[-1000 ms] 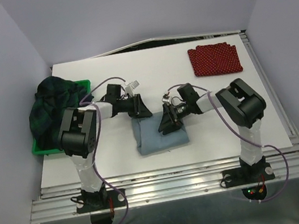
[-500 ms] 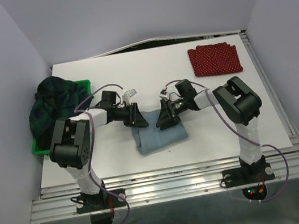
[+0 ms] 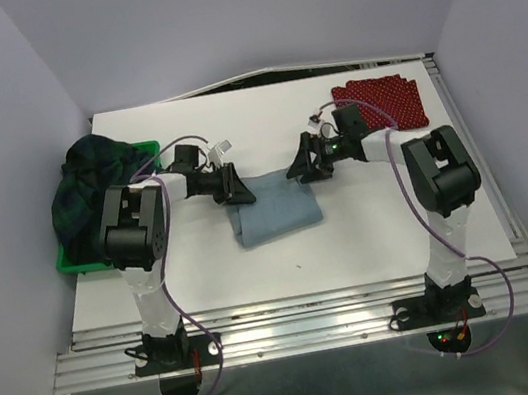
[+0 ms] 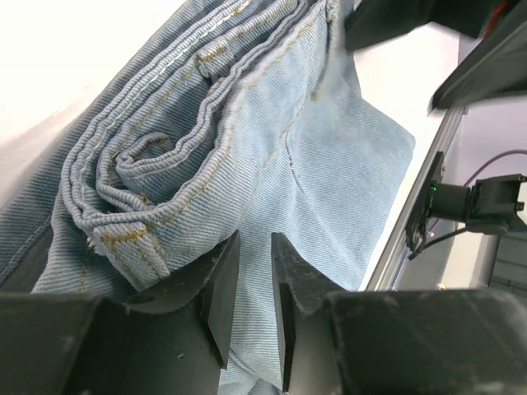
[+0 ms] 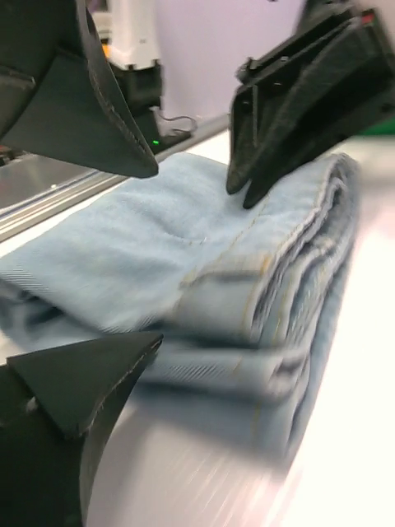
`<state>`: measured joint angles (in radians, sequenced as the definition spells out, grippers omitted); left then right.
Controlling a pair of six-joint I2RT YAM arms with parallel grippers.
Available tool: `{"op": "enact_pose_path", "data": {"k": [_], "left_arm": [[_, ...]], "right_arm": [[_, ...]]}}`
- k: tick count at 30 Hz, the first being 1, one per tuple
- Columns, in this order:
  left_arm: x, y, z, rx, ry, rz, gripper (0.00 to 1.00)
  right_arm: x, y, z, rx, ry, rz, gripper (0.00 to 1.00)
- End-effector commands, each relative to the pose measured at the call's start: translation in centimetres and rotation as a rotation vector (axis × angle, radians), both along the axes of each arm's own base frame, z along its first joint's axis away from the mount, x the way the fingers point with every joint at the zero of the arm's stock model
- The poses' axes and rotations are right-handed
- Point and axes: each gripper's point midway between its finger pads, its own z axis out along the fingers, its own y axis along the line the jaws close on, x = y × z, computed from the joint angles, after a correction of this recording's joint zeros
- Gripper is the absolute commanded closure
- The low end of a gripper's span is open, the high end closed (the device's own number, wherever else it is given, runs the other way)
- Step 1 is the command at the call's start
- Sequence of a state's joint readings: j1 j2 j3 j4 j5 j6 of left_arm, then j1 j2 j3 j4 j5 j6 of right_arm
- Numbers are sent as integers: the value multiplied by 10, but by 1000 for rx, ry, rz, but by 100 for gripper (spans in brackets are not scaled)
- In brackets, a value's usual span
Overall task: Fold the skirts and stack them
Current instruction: Fold the skirt
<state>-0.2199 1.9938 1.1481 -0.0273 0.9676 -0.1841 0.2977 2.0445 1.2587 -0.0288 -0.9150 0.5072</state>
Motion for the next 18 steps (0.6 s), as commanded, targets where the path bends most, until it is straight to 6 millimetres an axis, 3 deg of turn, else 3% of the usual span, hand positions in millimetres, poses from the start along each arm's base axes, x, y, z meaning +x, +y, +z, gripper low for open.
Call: {"op": "enact_pose_path", "data": {"k": [1, 3, 4, 8, 11, 15, 16, 17, 18], "left_arm": [[15, 12, 9, 67, -81, 69, 63], [20, 13, 32, 76, -158, 83, 60], [24, 16, 41, 88, -188, 94, 60], [44, 29, 84, 206, -352, 151, 58], [35, 23, 90, 243, -388, 117, 57], [10, -1, 92, 214, -374, 1, 58], [-1, -19, 94, 218, -397, -60, 54], [7, -23, 98, 296, -468, -58, 51], [2, -30, 100, 325, -506, -86, 46]], "right_arm": [[10, -33, 41, -150, -102, -135, 17], [9, -44, 53, -197, -109, -230, 13], [-2, -51, 40, -227, -58, -262, 10], [-23, -61, 22, -241, 24, -346, 5], [-35, -60, 2, -218, 122, -380, 3], [-37, -55, -17, -200, 173, -369, 4], [-35, -55, -23, -207, 178, -369, 3], [-34, -56, -25, -212, 184, -373, 4], [-35, -56, -27, -212, 194, -377, 3]]}}
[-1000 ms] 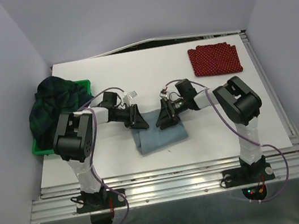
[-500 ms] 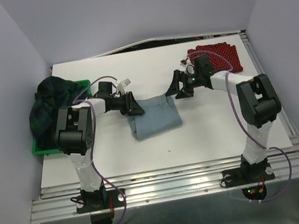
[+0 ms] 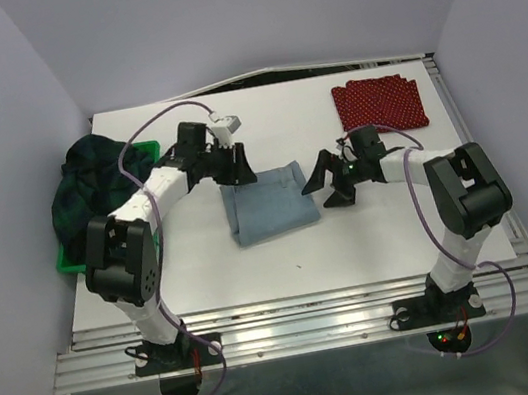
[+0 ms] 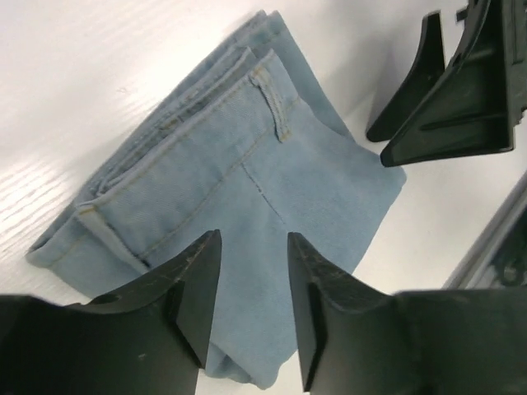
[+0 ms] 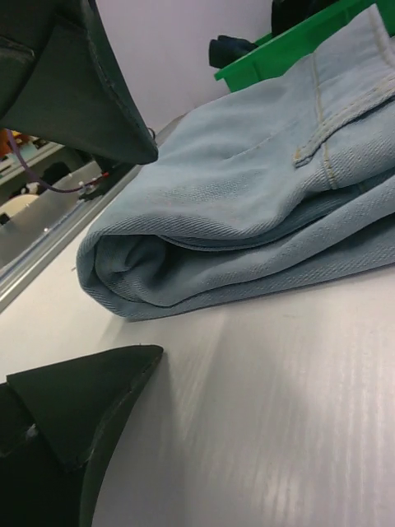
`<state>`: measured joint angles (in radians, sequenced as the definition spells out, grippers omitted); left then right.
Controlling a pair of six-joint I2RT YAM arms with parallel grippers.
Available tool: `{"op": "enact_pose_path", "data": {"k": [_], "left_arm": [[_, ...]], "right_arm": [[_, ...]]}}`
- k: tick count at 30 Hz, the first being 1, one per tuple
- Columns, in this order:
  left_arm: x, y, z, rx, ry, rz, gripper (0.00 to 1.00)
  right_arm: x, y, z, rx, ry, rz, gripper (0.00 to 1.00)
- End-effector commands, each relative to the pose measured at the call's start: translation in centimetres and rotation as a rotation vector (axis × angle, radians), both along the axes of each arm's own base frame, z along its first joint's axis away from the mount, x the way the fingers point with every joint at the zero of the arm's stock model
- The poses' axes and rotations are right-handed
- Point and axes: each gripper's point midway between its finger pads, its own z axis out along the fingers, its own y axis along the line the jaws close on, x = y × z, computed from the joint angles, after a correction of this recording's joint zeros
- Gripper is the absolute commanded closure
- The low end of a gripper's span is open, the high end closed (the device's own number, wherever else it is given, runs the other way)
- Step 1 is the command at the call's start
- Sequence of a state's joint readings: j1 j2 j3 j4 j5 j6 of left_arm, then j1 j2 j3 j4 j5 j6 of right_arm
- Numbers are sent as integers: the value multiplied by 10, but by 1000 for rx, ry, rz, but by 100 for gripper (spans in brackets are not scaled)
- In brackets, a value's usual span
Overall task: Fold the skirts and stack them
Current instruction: Fold the skirt, then neatly place the folded skirt to the corner
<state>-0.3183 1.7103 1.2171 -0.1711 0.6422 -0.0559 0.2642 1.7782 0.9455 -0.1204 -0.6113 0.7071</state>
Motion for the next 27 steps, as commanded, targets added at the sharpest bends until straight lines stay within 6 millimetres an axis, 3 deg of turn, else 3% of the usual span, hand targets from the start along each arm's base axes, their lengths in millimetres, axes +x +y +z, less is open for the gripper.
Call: {"op": "enact_pose_path", "data": {"k": [1, 2, 3, 5, 9, 17, 23, 25, 27], "left_arm": [[-20, -36, 20, 146, -170, -148, 44], [-32, -51, 22, 190, -260, -243, 36], [-36, -46, 22, 271, -334, -244, 32], [-49, -61, 22, 397, -513, -339, 26], [-79, -82, 0, 565, -623, -471, 25], [-98, -99, -33, 721, -737, -534, 23], [-103, -101, -71, 840, -754, -570, 23], [-107, -98, -91, 872, -724, -607, 23], [-109, -91, -107, 902, -693, -607, 30]], "right_arm": [[13, 2, -3, -6, -34, -33, 4], [12, 3, -3, -3, -29, -34, 4], [11, 3, -2, 3, -28, -27, 4], [11, 1, 2, 17, -28, -35, 4], [11, -6, 1, 60, 23, -75, 4], [5, -3, -3, 98, 73, -90, 3], [2, -1, -5, 114, 101, -85, 3], [0, -1, -6, 116, 109, -86, 3], [2, 0, -7, 122, 94, -87, 3]]}}
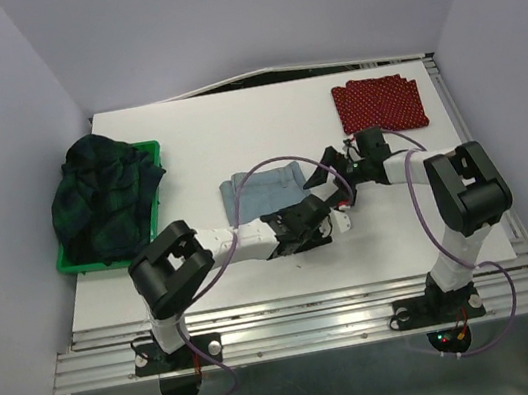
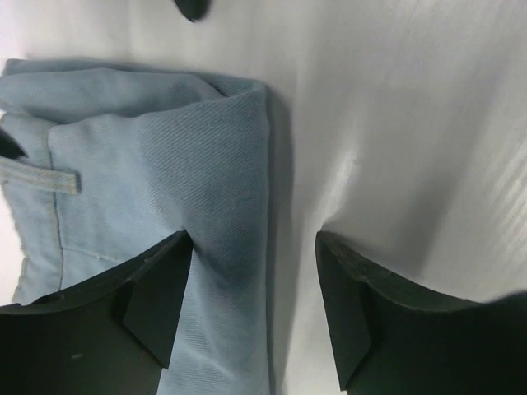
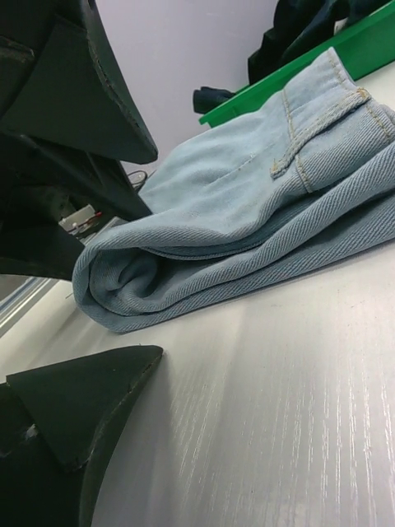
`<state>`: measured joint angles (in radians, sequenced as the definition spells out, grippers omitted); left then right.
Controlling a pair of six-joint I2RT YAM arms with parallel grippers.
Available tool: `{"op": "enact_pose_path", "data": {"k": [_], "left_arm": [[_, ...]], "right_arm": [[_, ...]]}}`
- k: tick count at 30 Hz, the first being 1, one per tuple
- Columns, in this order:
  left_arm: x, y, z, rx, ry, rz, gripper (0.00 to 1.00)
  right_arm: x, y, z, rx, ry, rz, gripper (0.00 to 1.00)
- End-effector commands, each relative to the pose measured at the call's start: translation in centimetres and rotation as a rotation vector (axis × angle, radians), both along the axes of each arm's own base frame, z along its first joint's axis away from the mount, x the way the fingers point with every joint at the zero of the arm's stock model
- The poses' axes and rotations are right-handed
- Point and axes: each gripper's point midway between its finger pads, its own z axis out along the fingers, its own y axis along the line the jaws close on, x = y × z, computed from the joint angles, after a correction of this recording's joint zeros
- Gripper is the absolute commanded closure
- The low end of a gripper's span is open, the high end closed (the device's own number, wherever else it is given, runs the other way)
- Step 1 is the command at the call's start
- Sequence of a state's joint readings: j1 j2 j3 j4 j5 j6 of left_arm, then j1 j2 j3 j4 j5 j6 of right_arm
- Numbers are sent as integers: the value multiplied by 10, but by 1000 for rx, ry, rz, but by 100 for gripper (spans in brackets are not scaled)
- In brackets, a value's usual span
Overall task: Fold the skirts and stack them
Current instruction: Neatly place the folded skirt to the corner
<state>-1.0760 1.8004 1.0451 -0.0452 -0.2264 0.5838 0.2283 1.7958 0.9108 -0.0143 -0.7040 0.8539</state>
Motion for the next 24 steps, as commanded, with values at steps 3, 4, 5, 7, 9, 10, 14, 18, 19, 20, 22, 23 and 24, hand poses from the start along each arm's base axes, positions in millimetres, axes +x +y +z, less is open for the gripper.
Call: {"op": "enact_pose_path", "data": {"k": [3, 4, 5, 7, 9, 10, 14, 18, 19, 20, 22, 23, 24], "left_arm": [[7, 0, -8, -60, -16, 43, 47], [7, -1, -6, -81, 2, 47, 51], [6, -3, -6, -102, 24, 50, 56], [9, -3, 1, -163, 74, 57, 62], [8, -6, 6, -224, 130, 58, 71], [16, -1, 12, -248, 135, 78, 73], [18, -2, 26, -329, 172, 64, 92], [20, -2, 36, -372, 168, 55, 100], [19, -2, 36, -371, 172, 49, 100], [19, -2, 35, -369, 175, 46, 100], [19, -2, 36, -370, 174, 48, 100], [19, -2, 35, -372, 177, 48, 100], [21, -2, 38, -384, 171, 50, 100]], "right_arm": [[-7, -4, -19, -13, 38, -18, 2], [-7, -4, -20, -12, 42, -20, 2], [-10, -5, -22, -14, 50, -22, 1], [-13, -4, -26, -6, 81, -37, 0], [-13, -3, -27, 11, 90, -44, 0], [-15, -1, -29, 28, 104, -51, 0], [-14, 1, -35, 53, 149, -69, 0], [-12, 8, -31, 145, 182, -116, 0], [-8, 10, -28, 163, 171, -122, 0], [-9, 10, -28, 178, 172, -128, 0], [-9, 16, -23, 215, 163, -140, 0], [-11, 21, -22, 224, 162, -140, 0], [-8, 21, -21, 234, 174, -171, 0]]}}
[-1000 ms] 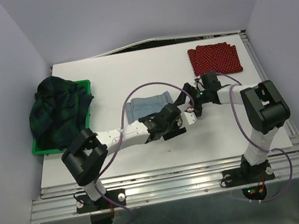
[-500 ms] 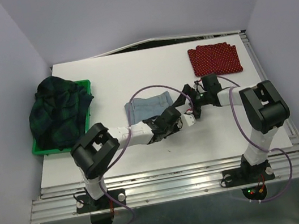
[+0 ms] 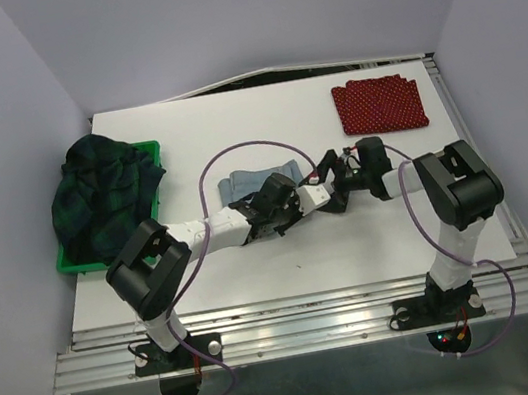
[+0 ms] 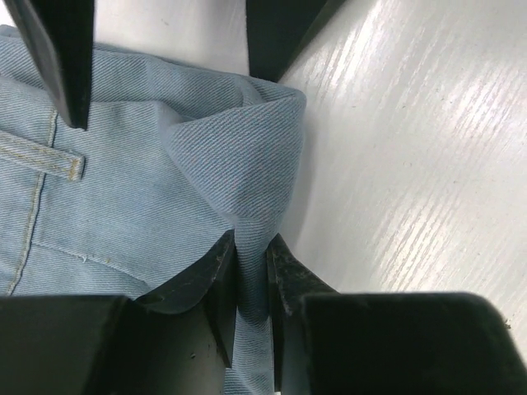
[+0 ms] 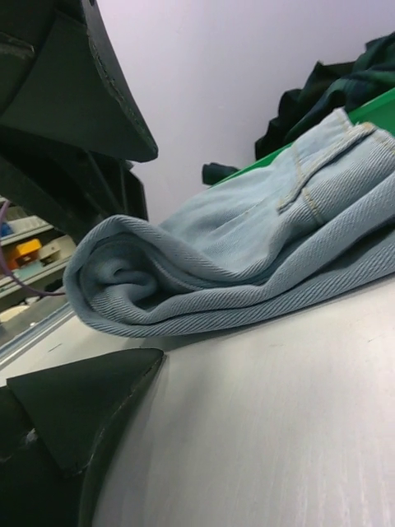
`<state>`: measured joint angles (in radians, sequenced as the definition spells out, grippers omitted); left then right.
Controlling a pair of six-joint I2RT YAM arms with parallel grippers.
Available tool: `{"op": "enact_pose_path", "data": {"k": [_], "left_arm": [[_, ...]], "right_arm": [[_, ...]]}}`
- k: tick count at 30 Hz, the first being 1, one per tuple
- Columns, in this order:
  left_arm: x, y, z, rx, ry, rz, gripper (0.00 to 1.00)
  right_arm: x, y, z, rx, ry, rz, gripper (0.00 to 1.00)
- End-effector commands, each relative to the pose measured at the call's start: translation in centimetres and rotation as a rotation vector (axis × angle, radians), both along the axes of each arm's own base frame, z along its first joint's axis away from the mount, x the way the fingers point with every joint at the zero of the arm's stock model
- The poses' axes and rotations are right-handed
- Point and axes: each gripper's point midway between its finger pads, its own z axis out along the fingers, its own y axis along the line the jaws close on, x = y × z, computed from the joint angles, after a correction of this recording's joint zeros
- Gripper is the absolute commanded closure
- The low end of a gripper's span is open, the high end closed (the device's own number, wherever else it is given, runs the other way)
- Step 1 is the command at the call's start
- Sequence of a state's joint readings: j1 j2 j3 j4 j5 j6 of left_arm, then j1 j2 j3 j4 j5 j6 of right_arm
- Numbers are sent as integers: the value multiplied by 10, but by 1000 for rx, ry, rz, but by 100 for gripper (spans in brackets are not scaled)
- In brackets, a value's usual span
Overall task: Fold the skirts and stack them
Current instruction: Neatly place the folded skirt to the corner
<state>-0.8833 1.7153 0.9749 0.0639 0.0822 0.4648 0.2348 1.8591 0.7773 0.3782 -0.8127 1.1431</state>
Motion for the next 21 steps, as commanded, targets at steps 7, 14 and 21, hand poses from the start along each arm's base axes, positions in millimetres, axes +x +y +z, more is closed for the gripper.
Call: {"op": "enact_pose_path", "data": {"k": [7, 14, 21], "left_arm": [[6, -15, 31, -130, -21, 3, 100], [18, -22, 37, -161, -19, 28, 100], [27, -29, 33, -177, 4, 53, 100]], "right_arm": [[-10, 17, -32, 2, 126, -145, 0], [-21, 12, -49, -76, 175, -178, 0], [-20, 21, -39, -37, 176, -180, 4]]}}
